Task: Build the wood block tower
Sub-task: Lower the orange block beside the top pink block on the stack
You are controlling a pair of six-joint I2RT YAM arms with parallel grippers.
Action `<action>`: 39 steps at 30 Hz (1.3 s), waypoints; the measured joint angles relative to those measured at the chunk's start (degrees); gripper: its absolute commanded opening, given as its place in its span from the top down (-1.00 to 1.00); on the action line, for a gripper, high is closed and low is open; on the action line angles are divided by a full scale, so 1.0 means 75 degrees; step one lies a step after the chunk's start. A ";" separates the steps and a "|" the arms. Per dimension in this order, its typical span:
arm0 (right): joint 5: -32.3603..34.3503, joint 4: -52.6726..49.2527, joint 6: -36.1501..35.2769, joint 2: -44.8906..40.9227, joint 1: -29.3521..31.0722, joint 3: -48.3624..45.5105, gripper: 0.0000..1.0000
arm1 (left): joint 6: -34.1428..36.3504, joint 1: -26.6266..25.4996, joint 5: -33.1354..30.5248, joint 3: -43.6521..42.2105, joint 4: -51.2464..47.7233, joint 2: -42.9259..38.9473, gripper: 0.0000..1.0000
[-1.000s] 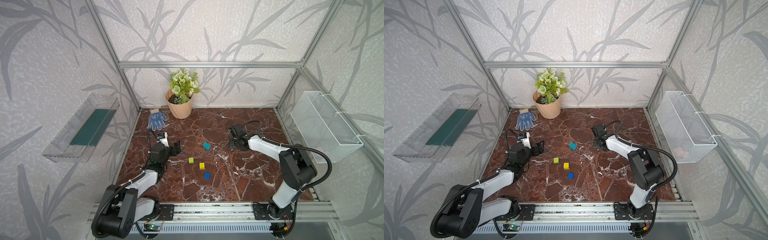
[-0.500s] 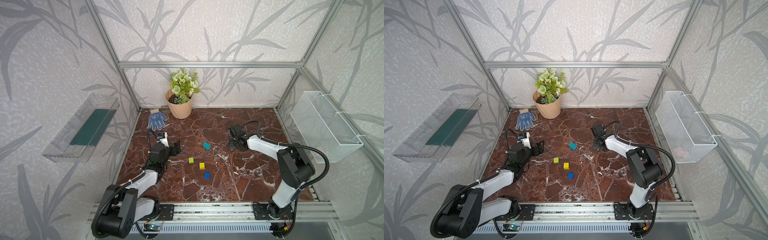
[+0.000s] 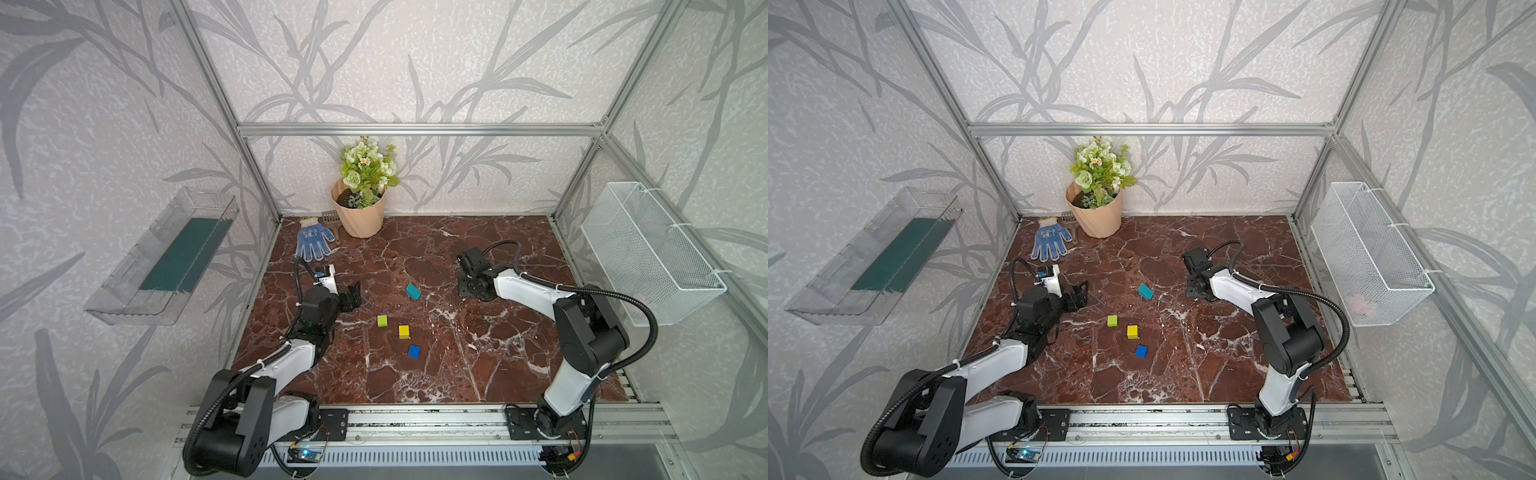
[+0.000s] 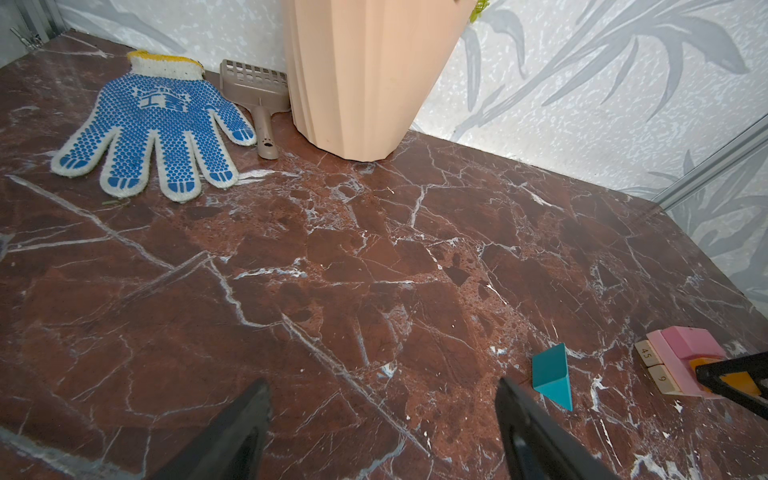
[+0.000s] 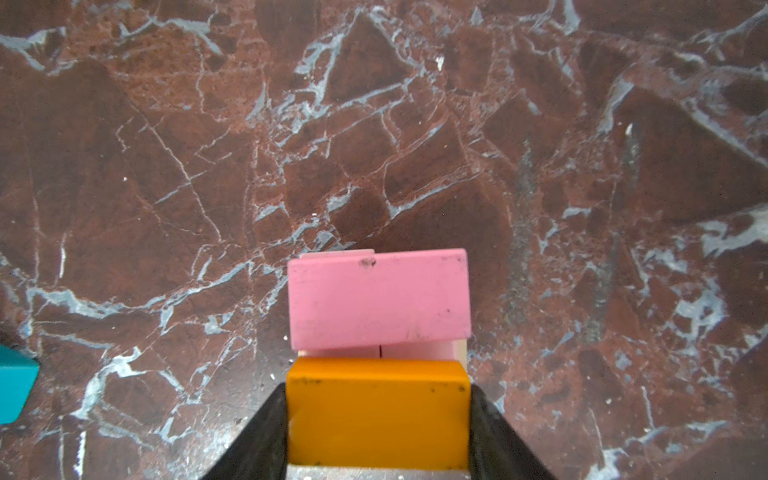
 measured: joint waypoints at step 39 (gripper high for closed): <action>0.0009 -0.0114 0.0006 0.0178 -0.0023 0.0154 -0.04 | 0.0000 0.0000 0.0000 0.0000 0.0000 -0.0003 -0.72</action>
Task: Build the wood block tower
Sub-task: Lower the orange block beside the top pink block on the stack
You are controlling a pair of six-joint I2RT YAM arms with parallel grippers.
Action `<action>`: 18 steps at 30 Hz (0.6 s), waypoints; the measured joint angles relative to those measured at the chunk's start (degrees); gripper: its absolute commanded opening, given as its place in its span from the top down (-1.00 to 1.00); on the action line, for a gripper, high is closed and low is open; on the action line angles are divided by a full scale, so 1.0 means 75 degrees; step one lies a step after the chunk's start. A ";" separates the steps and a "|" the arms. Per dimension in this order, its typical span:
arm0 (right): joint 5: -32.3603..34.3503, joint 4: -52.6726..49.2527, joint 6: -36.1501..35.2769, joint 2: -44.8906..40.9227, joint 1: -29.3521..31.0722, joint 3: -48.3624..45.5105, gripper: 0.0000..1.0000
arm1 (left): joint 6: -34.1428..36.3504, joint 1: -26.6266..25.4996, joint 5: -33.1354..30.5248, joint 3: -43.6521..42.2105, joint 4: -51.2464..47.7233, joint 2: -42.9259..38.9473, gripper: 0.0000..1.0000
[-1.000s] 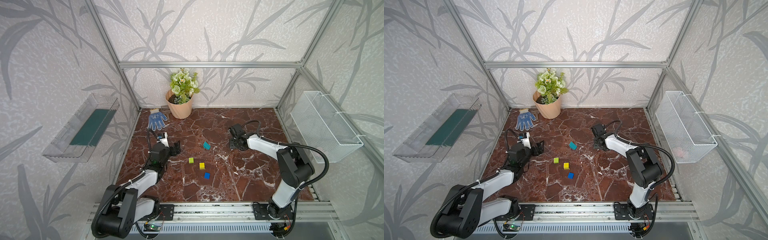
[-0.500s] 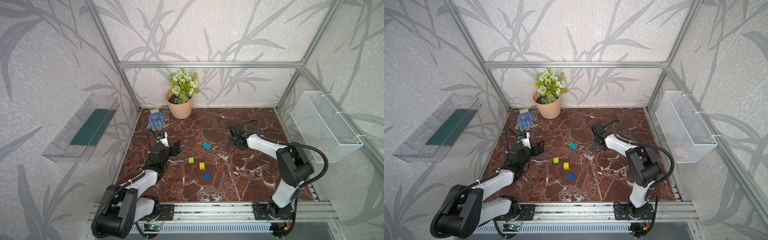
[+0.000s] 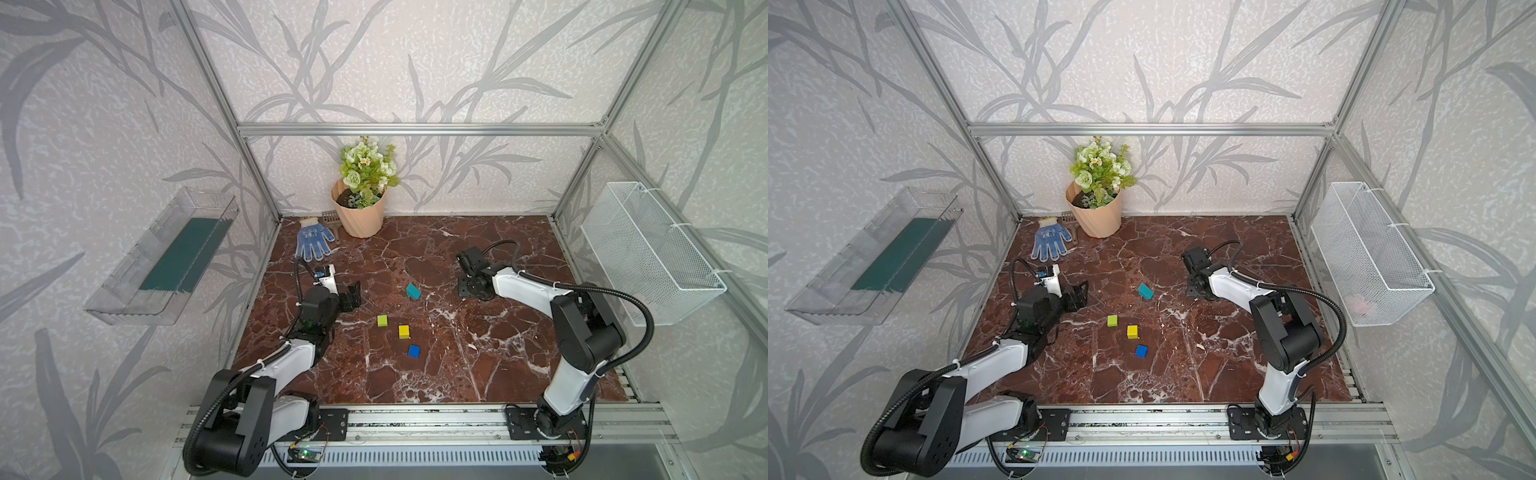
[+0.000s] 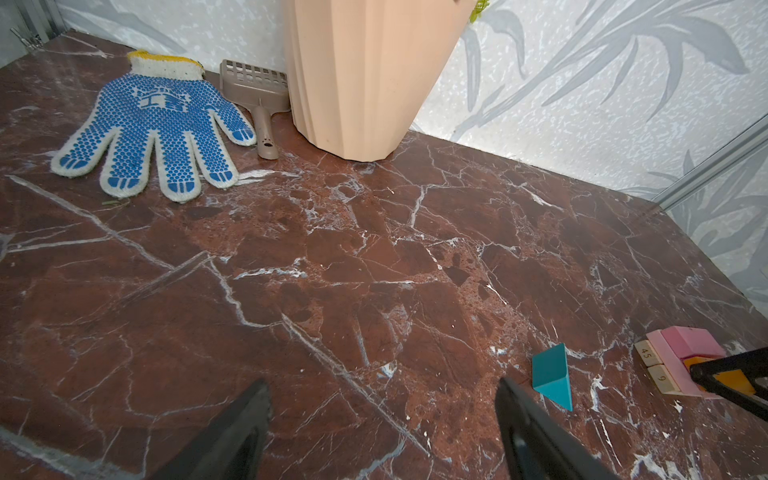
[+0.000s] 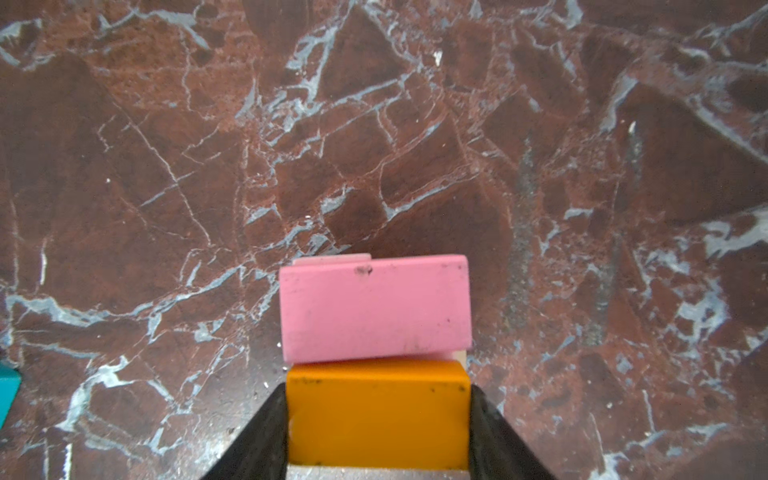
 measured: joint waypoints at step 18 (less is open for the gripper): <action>0.0006 -0.0076 0.0064 0.0012 -0.0006 0.0061 -0.49 | 0.0000 0.0000 0.0003 0.0000 0.0000 0.0000 -0.72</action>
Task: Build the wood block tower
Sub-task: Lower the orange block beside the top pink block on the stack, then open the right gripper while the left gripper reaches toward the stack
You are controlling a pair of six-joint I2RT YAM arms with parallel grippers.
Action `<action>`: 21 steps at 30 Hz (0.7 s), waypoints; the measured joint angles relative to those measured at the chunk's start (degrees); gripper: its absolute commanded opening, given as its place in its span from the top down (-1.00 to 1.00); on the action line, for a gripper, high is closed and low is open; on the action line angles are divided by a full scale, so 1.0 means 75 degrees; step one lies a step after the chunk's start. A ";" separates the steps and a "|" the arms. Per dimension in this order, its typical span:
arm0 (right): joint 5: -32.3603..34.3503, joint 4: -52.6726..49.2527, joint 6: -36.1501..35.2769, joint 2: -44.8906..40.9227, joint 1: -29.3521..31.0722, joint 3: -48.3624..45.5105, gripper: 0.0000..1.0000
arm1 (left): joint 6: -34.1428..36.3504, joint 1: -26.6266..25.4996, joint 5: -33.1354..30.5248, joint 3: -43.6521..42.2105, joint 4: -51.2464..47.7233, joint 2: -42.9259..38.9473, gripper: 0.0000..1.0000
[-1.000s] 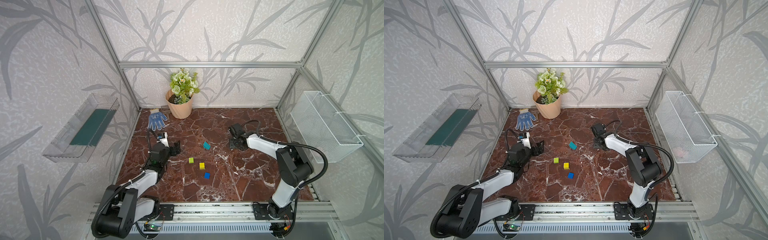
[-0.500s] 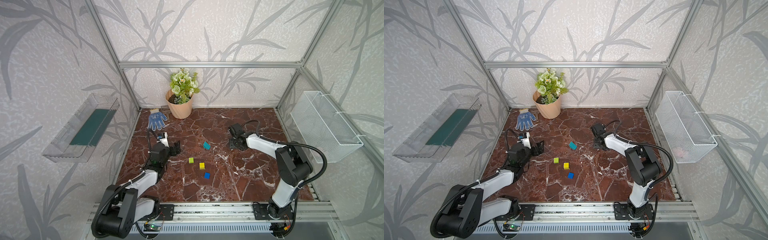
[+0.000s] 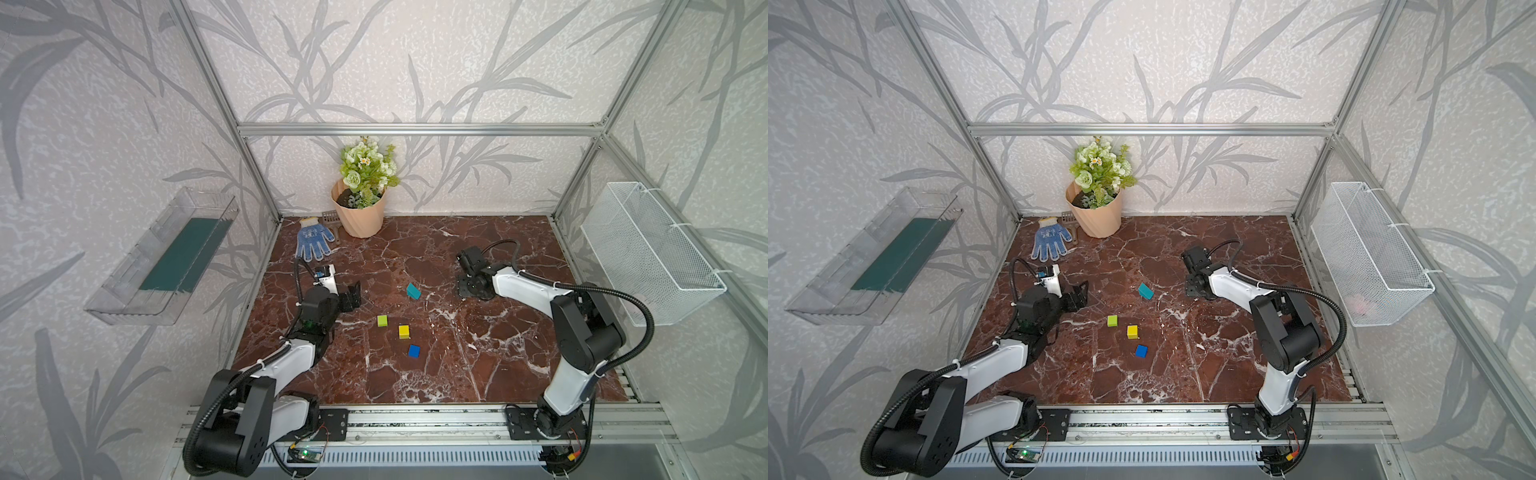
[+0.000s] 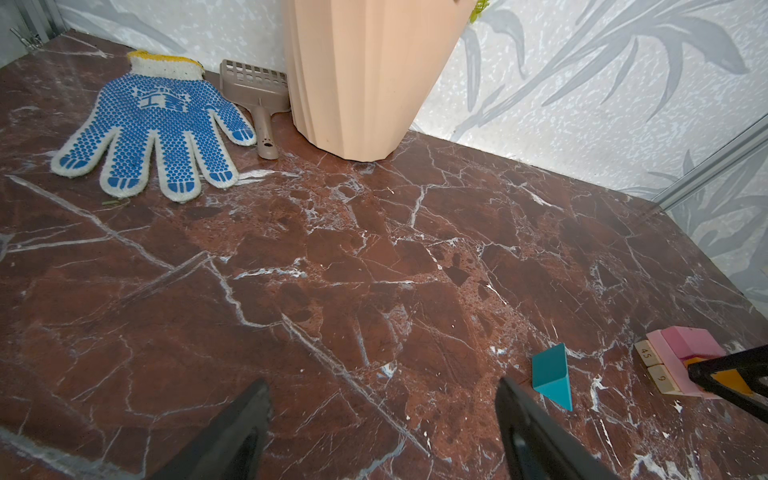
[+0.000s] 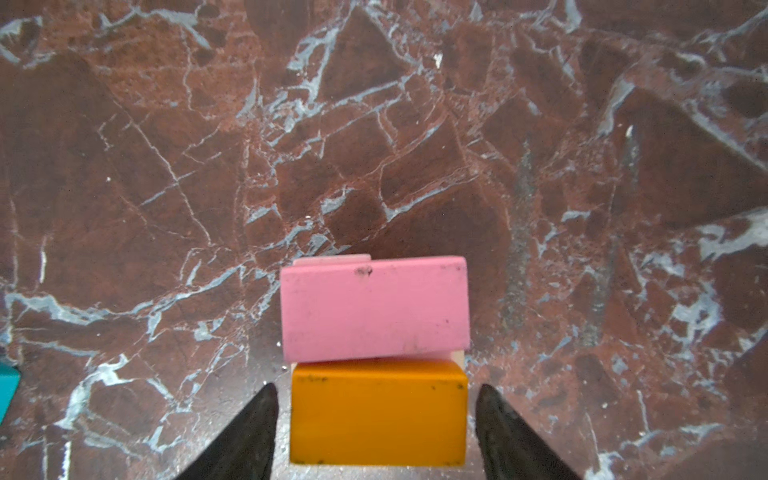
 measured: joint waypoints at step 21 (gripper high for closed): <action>0.0201 0.0169 -0.0175 -0.2174 -0.0009 -0.1201 -0.68 | 0.0111 -0.0571 -0.0111 0.0061 -0.0560 -0.0417 -0.82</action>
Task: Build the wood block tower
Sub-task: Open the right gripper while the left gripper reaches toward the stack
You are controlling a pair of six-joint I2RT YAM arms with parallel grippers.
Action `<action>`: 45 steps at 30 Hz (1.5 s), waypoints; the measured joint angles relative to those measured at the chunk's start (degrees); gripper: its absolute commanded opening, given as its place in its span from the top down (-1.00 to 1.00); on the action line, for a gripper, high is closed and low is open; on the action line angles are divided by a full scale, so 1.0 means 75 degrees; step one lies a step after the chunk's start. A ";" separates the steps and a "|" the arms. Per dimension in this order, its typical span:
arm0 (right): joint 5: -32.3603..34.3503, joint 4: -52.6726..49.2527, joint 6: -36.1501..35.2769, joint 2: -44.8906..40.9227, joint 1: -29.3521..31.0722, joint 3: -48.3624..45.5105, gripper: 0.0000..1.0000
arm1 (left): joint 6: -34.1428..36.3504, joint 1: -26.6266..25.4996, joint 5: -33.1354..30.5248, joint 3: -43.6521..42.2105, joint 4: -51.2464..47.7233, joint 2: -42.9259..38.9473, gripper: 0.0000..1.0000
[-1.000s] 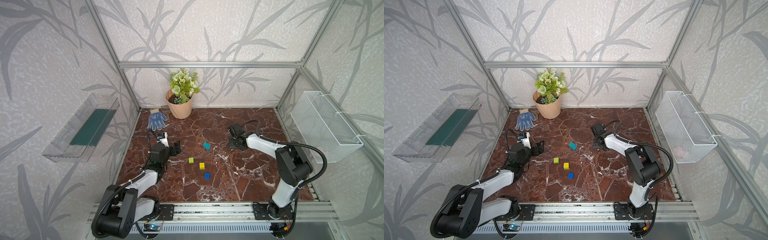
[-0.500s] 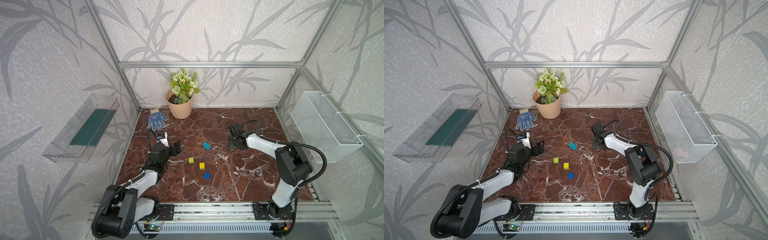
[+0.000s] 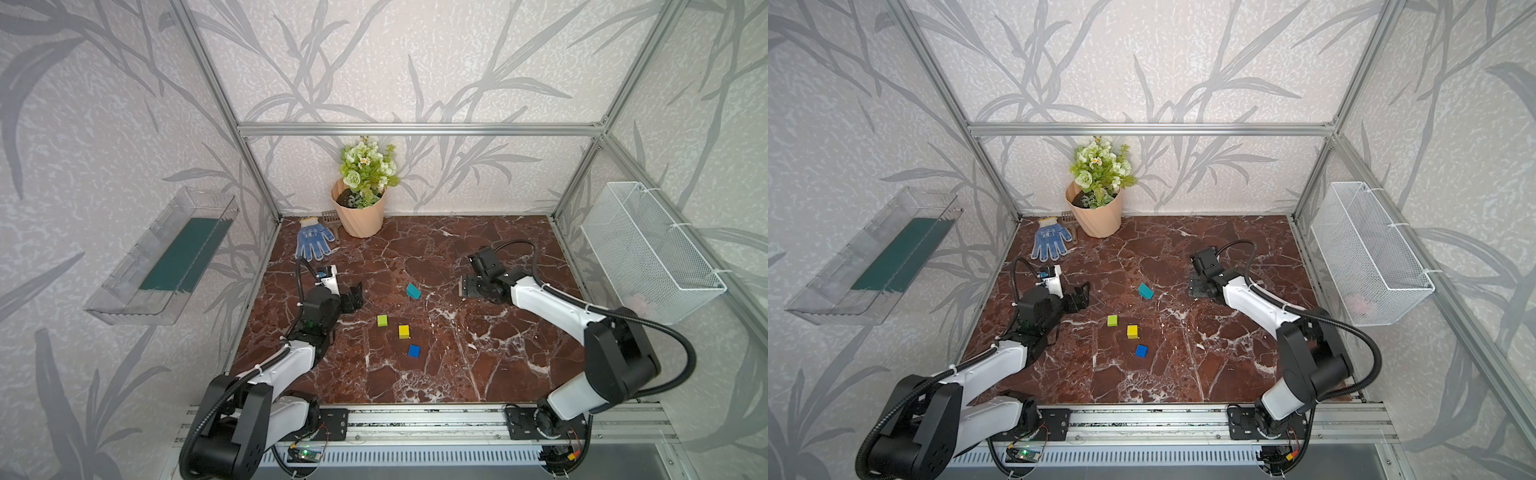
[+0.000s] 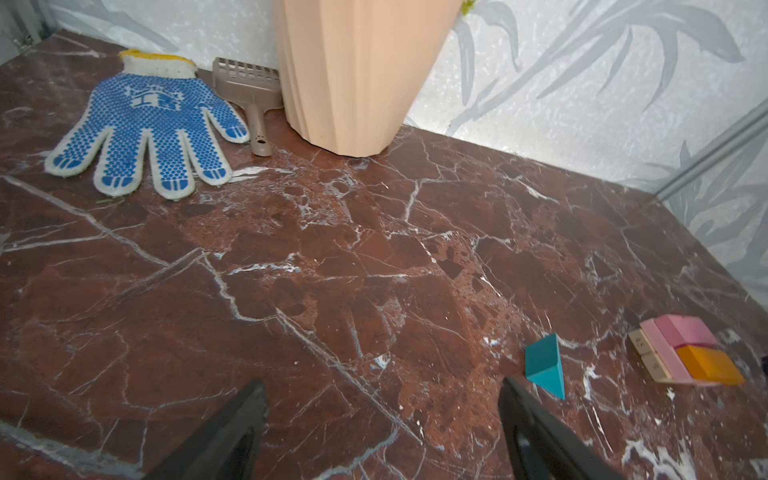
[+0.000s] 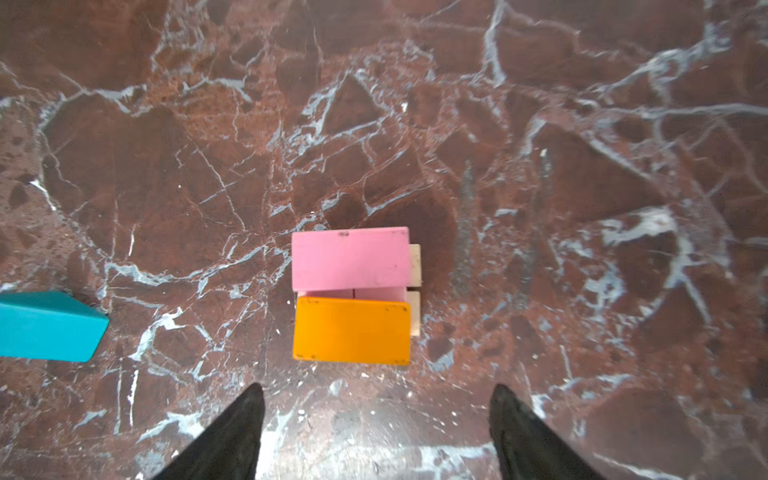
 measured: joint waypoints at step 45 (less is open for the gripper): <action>-0.1064 0.1422 0.0312 0.0851 -0.0956 -0.1052 0.18 | -0.0379 -0.4532 0.0262 0.6228 -0.1967 0.6580 -0.58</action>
